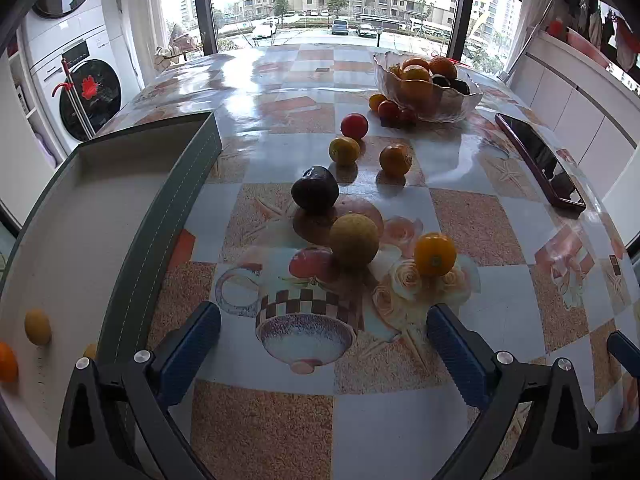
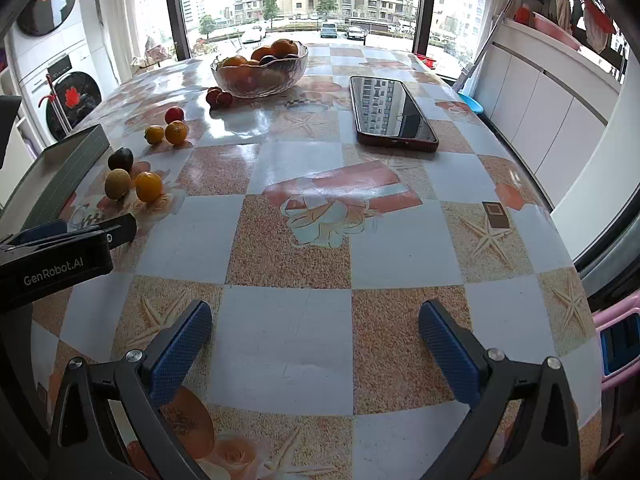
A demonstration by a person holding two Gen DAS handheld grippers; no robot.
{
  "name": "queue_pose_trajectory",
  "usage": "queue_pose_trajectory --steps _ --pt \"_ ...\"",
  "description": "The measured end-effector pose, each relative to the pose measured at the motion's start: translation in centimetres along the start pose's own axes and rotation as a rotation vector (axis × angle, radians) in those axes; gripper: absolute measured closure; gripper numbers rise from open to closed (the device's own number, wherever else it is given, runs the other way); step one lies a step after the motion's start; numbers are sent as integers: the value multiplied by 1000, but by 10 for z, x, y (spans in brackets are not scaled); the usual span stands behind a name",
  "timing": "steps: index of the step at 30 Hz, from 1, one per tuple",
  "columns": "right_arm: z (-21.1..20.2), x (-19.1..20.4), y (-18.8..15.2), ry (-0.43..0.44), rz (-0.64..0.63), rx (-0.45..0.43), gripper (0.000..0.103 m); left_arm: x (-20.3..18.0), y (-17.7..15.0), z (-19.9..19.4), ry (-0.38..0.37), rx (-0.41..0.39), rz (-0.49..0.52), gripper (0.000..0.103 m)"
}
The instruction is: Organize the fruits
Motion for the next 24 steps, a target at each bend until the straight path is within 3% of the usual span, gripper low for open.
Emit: queue_pose_trajectory --steps 24 --pt "1 2 3 4 3 -4 0 0 0 0 0 0 0 0"
Point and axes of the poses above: each gripper's, at about its wrist camera, not at the fingertips, and z roughly the way its jaws point, x to its left, y to its top, the point moved 2 cm from there along z, roughly the way its jaws point, and after that the axes turned 11 degrees about z, right-handed, at the moved point
